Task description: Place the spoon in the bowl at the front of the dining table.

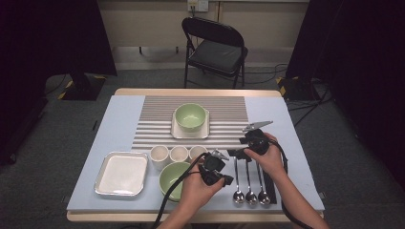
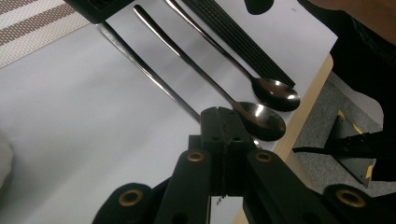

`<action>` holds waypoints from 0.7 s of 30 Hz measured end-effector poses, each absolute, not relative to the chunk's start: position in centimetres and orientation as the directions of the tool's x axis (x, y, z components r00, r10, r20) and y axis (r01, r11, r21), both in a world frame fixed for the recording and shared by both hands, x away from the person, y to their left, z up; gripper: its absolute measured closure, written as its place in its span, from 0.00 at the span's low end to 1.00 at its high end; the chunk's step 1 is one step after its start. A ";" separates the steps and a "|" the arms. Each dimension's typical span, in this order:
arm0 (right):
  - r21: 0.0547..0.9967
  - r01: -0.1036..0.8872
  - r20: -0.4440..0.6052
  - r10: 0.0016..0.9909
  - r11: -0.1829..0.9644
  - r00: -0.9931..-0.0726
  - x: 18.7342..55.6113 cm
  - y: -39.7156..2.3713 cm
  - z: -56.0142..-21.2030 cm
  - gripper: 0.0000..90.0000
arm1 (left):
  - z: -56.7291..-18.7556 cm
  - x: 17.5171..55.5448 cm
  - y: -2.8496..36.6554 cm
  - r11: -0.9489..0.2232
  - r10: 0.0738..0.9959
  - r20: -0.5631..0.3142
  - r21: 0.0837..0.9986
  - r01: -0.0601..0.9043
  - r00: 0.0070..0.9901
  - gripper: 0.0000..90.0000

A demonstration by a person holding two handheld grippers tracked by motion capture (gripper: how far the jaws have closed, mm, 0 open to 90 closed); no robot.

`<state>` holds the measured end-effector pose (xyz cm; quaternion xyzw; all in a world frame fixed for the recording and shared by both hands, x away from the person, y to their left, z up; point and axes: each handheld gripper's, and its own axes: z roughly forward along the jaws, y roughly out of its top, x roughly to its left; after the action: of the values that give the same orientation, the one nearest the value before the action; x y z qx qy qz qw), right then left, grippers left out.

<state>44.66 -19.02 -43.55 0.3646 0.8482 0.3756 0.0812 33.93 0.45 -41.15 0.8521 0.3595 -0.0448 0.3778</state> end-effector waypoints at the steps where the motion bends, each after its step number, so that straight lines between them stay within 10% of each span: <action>1: 0.692 0.562 0.134 0.684 0.453 -0.717 44.6 -19.1 -43.6 0.22 | -41.2 33.9 0.4 -0.456 0.581 -0.347 0.610 0.648 0.736 1.00; 21: 0.694 0.555 0.127 0.681 0.458 -0.721 44.5 -19.5 -43.9 0.22 | -42.6 33.5 -0.3 -0.464 0.573 -0.344 0.611 0.641 0.743 1.00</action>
<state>44.48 -19.55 -43.93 0.3638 0.8496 0.3724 0.0847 33.54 -0.33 -42.57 0.8544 0.3553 -0.0450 0.3765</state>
